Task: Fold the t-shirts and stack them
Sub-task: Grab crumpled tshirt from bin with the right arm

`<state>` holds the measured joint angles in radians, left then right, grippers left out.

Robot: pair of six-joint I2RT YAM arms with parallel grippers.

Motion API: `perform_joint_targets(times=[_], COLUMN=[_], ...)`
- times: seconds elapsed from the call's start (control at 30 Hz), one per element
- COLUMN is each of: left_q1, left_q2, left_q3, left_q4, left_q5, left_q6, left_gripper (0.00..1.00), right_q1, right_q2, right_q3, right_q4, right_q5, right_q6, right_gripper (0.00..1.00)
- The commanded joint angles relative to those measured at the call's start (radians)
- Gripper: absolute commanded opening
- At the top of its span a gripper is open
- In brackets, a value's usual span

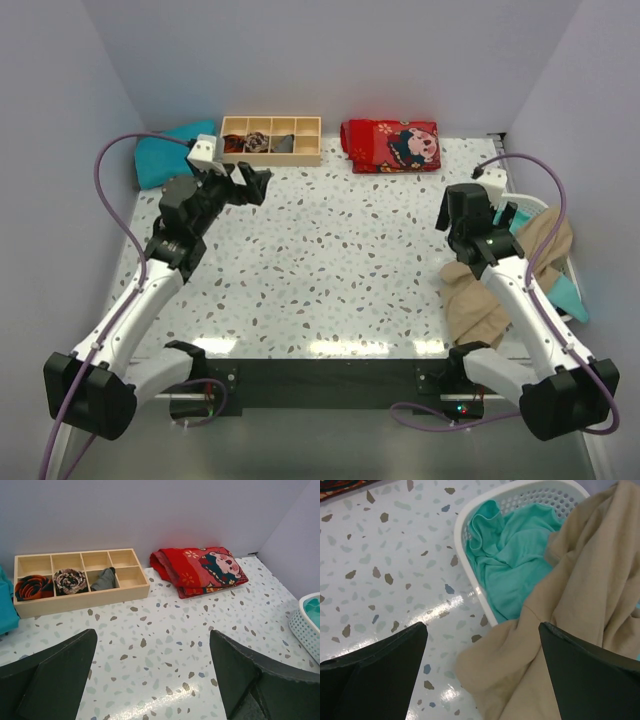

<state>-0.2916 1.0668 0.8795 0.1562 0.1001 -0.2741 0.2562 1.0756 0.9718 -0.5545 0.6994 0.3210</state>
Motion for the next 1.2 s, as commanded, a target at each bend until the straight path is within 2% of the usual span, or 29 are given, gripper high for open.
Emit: perform_joint_targets(times=[0.0, 0.03, 0.1, 0.13, 0.2, 0.27, 0.37, 0.43, 0.5, 0.53, 0.57, 0.6, 0.93, 1.17], left_q1=[-0.012, -0.014, -0.023, -0.026, -0.026, -0.026, -0.027, -0.027, -0.027, -0.027, -0.027, -0.027, -0.027, -0.029], left_q2=[-0.051, -0.054, -0.06, -0.061, -0.048, -0.038, -0.028, -0.019, -0.002, 0.002, 0.015, 0.021, 0.03, 0.071], left_q3=[0.015, 0.012, 0.0, -0.001, 0.009, 0.012, 0.007, 0.009, 0.01, 0.01, 0.019, 0.022, 0.038, 0.042], left_q4=[0.009, 0.011, 0.032, 0.037, 0.014, 0.005, 0.008, 0.009, 0.006, 0.006, 0.002, -0.013, -0.032, -0.033], left_q5=[-0.008, -0.011, -0.022, -0.025, -0.03, -0.027, -0.002, 0.012, 0.024, 0.03, 0.047, 0.05, 0.084, 0.098], left_q6=[-0.007, -0.011, -0.02, -0.023, -0.028, -0.033, -0.037, -0.042, -0.05, -0.051, -0.051, -0.056, -0.059, -0.057], left_gripper=[1.0, 1.0, 1.0, 1.0, 1.0, 1.0, 1.0, 1.0, 1.0, 1.0, 1.0, 1.0, 1.0, 1.0], right_q1=[0.0, 0.0, 0.0, 0.0, 0.0, 0.0, 0.0, -0.002, -0.003, -0.005, -0.005, -0.009, -0.192, -0.339], right_q2=[-0.091, -0.109, -0.112, -0.114, -0.115, -0.099, -0.036, 0.013, 0.085, 0.104, 0.121, 0.145, 0.262, 0.257], right_q3=[-0.03, -0.034, -0.016, -0.004, 0.016, 0.028, 0.068, 0.093, 0.125, 0.137, 0.142, 0.127, 0.024, -0.12], right_q4=[-0.081, -0.071, -0.094, -0.117, -0.224, -0.296, -0.432, -0.557, -0.669, -0.8, -0.83, -0.831, -0.511, -0.205], right_q5=[0.016, -0.044, -0.023, 0.102, 0.225, 0.349, 0.503, 0.546, 0.584, 0.597, 0.609, 0.639, 0.526, 0.41], right_q6=[0.026, 0.018, 0.065, 0.122, 0.284, 0.305, 0.44, 0.551, 0.749, 0.838, 0.934, 0.947, 0.756, 0.471], right_gripper=[0.99, 0.99, 0.99, 0.99, 0.99, 0.99, 0.99, 0.99, 0.99, 0.99, 0.99, 0.99, 0.99, 0.98])
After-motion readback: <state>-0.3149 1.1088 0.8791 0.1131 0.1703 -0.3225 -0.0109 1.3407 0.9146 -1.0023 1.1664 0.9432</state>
